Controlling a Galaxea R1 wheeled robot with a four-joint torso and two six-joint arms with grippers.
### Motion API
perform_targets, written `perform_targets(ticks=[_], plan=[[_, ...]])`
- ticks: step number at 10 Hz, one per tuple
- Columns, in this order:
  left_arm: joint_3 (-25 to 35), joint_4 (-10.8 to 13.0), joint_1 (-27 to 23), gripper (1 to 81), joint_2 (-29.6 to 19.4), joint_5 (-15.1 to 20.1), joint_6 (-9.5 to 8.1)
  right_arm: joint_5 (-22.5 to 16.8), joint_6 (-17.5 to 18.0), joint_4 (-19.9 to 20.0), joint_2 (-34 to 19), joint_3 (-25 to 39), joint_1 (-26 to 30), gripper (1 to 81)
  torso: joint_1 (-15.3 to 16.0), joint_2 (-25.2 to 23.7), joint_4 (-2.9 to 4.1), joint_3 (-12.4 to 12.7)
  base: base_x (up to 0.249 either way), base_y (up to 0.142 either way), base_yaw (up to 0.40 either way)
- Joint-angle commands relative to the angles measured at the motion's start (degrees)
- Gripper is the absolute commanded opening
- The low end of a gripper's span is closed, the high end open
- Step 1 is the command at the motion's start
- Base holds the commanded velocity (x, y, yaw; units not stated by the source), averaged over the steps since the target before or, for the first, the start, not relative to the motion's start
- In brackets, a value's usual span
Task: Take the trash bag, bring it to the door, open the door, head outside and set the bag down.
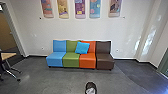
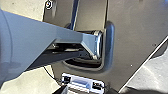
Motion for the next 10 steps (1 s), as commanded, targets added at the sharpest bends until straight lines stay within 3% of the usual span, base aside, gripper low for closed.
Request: perform_targets(ticks=[1,3,10], plan=[[0.40,-0.07,-3.36,81.1,-0.09,3.31,0.46,-3.11,-0.17,-0.54,0.09,0.63,1.94,81.1,0.01,0.00,0.00,0.00,0.164,0.000,0.000],[0.48,-0.07,-3.28,81.1,-0.01,3.31,0.46,-3.11,-0.17,-0.54,0.09,0.63,1.94,81.1,0.06,0.01,0.00,-0.02,0.164,0.000,0.000],[0.40,-0.07,-3.28,81.1,-0.01,3.31,0.46,-3.11,-0.17,-0.63,0.09,0.63,1.94,81.1,0.01,0.01,0.00,-0.02,0.163,-0.079,0.000]])
